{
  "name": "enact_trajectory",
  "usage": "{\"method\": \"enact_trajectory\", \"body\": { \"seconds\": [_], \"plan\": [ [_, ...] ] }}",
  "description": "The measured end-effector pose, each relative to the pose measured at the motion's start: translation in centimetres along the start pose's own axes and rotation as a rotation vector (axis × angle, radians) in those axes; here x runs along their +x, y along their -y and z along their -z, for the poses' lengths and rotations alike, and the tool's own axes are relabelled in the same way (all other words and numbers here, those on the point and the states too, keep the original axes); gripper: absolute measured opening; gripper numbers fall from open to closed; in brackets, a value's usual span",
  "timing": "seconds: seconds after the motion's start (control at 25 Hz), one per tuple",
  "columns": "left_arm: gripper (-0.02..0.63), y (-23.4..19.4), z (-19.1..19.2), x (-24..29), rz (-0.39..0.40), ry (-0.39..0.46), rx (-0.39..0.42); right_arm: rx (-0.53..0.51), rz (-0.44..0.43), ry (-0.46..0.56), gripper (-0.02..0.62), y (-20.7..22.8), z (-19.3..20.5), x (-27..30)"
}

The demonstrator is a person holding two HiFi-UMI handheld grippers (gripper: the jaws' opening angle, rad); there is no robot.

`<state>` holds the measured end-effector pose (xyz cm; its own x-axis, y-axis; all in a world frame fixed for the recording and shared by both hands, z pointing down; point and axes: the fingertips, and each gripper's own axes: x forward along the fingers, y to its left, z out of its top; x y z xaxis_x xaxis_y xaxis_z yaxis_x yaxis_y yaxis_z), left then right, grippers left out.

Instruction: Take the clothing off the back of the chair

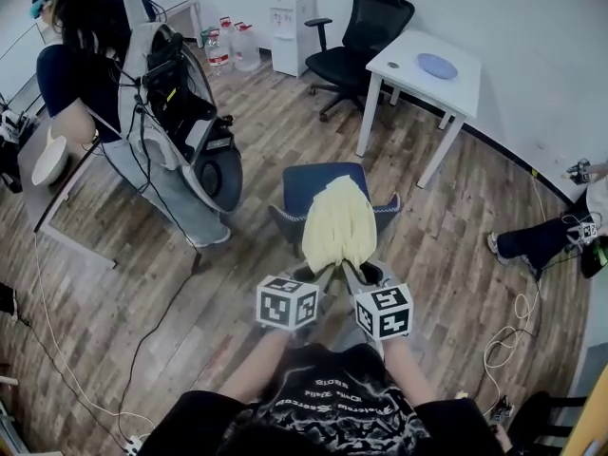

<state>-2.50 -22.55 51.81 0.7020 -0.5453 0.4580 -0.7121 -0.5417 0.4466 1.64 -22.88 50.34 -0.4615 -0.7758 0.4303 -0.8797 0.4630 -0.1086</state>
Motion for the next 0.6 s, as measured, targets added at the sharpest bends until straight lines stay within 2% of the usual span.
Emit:
{"method": "enact_trajectory", "body": {
  "seconds": [0.16,0.32,0.6],
  "plan": [
    [0.067,0.5,1.2,-1.0,0.026,0.000,0.001,-0.016,0.009,0.005,0.073,-1.0,0.9,-0.9],
    [0.067,1.7,1.5,-2.3,0.085,0.038,-0.051,-0.011,0.019,0.030,0.072,-1.9,0.8,-2.4],
    [0.067,3.2,2.3,-2.7,0.075,0.048,-0.034,-0.004,0.015,0.036,0.072,-1.9,1.3,-4.1]
  ]
}}
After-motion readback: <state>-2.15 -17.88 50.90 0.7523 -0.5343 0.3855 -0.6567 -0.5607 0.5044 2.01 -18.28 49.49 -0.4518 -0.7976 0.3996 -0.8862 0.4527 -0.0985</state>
